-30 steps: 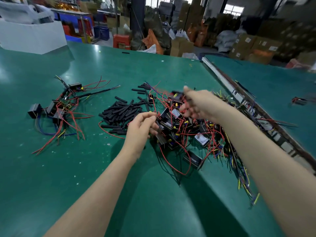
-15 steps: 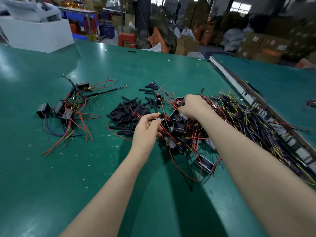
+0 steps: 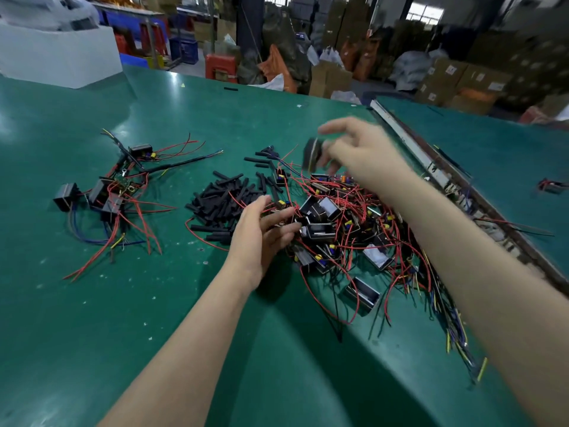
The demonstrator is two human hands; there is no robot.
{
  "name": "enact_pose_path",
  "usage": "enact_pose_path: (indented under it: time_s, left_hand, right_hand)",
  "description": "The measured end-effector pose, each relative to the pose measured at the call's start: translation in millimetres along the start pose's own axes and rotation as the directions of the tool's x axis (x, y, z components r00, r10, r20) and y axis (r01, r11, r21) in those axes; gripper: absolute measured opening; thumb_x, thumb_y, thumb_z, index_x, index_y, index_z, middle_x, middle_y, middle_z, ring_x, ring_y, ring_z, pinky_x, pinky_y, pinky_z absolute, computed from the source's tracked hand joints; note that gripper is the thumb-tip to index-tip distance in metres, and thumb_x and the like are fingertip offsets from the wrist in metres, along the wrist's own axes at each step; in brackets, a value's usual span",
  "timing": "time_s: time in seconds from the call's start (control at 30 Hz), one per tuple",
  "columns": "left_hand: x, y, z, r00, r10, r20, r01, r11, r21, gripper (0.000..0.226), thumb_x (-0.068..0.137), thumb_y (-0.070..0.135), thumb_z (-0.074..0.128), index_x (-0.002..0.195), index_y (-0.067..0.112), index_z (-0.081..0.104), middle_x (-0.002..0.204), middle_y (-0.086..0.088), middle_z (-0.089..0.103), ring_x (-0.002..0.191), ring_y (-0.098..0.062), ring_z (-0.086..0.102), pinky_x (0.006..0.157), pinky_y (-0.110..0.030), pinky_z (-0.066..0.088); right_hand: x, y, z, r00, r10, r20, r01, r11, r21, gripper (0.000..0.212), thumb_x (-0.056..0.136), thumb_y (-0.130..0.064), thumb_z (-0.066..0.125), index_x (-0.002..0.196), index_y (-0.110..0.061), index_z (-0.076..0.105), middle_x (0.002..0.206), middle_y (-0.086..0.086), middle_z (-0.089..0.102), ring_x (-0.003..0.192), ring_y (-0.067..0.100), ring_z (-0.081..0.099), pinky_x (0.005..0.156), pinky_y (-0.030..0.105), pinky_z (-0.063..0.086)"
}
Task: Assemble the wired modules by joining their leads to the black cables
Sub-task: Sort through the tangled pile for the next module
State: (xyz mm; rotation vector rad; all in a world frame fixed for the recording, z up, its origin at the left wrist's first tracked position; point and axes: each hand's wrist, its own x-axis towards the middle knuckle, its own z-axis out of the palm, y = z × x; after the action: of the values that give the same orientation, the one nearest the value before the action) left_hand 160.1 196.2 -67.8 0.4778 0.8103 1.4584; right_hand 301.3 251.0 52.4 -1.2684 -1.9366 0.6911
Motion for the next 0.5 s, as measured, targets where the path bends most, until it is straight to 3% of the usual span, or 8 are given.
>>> enact_pose_path:
  time_s: [0.07, 0.1, 0.17, 0.23, 0.3, 0.43, 0.5]
  left_hand:
    - [-1.8, 1.5, 0.6, 0.992, -0.103, 0.078, 0.109, 0.992, -0.069, 0.033, 0.095, 0.049, 0.045, 0.117, 0.025, 0.049, 0.095, -0.011, 0.074, 0.076, -0.025, 0.072, 0.059, -0.024, 0.055]
    - [-3.0, 0.9, 1.2, 0.986, -0.13, 0.101, 0.135, 0.99, -0.044, 0.035, 0.094, 0.051, 0.046, 0.116, 0.025, 0.049, 0.091, -0.009, 0.074, 0.073, -0.023, 0.071, 0.057, -0.024, 0.055]
    - [-4.3, -2.0, 2.5, 0.988, -0.121, 0.093, 0.114, 0.99, 0.078, 0.025, 0.093, 0.041, 0.055, 0.11, 0.023, 0.055, 0.081, -0.001, 0.073, 0.059, -0.014, 0.067, 0.05, -0.019, 0.05]
    - [-3.3, -4.4, 1.2, 0.996, -0.072, 0.053, 0.062, 0.983, 0.172, 0.014, 0.092, 0.024, 0.059, 0.104, 0.022, 0.063, 0.08, 0.004, 0.07, 0.051, -0.01, 0.059, 0.044, -0.016, 0.042]
    - [-1.9, -3.8, -0.8, 0.998, -0.05, 0.041, 0.042, 0.985, 0.167, 0.018, 0.091, 0.012, 0.055, 0.101, 0.021, 0.067, 0.084, 0.003, 0.072, 0.051, -0.009, 0.054, 0.043, -0.016, 0.042]
    - [-1.5, -1.9, -2.7, 0.994, -0.064, 0.092, 0.058, 0.996, 0.061, 0.025, 0.09, 0.007, 0.046, 0.1, 0.017, 0.067, 0.088, -0.001, 0.072, 0.069, -0.012, 0.055, 0.051, -0.017, 0.048]
    - [-2.1, -0.6, -3.1, 0.99, -0.06, 0.125, 0.058, 0.998, 0.022, 0.025, 0.091, 0.008, 0.043, 0.104, 0.015, 0.064, 0.087, -0.003, 0.072, 0.064, -0.013, 0.055, 0.05, -0.018, 0.048]
  right_hand:
    - [-23.4, 2.5, 8.8, 0.946, 0.022, 0.325, 0.004, 0.997, -0.079, 0.023, 0.095, -0.009, 0.051, 0.115, -0.02, 0.055, 0.073, -0.003, 0.073, 0.064, 0.004, 0.065, 0.061, 0.013, 0.048]
    - [-32.2, 6.2, 11.9, 0.912, 0.039, 0.407, -0.001, 0.996, -0.094, 0.018, 0.098, -0.016, 0.051, 0.115, -0.02, 0.055, 0.076, -0.001, 0.074, 0.069, 0.007, 0.068, 0.067, 0.016, 0.051]
    - [-38.5, 17.2, 10.9, 0.932, 0.062, 0.357, -0.03, 0.995, -0.095, 0.014, 0.1, -0.025, 0.049, 0.111, -0.021, 0.058, 0.081, 0.0, 0.074, 0.075, 0.016, 0.069, 0.071, 0.021, 0.053]
    - [-33.8, 32.6, -2.6, 0.987, 0.101, 0.125, -0.081, 0.984, -0.157, 0.016, 0.099, -0.026, 0.052, 0.11, -0.021, 0.062, 0.092, 0.0, 0.073, 0.085, 0.016, 0.067, 0.077, 0.024, 0.051]
    - [-29.7, 51.6, -23.4, 0.987, 0.157, -0.017, -0.154, 0.937, -0.315, 0.023, 0.095, -0.025, 0.057, 0.117, -0.021, 0.061, 0.109, 0.002, 0.068, 0.102, 0.017, 0.062, 0.092, 0.03, 0.046]
    - [-37.7, 83.0, -46.7, 0.89, 0.406, 0.205, -0.22, 0.779, -0.587, 0.058, 0.087, -0.047, 0.064, 0.136, -0.019, 0.05, 0.134, 0.006, 0.055, 0.123, 0.023, 0.051, 0.106, 0.034, 0.037]
    - [-40.2, 91.6, -49.1, 0.861, 0.46, 0.219, -0.185, 0.682, -0.708, 0.063, 0.084, -0.056, 0.063, 0.135, -0.022, 0.05, 0.134, 0.004, 0.055, 0.126, 0.027, 0.048, 0.107, 0.043, 0.037]
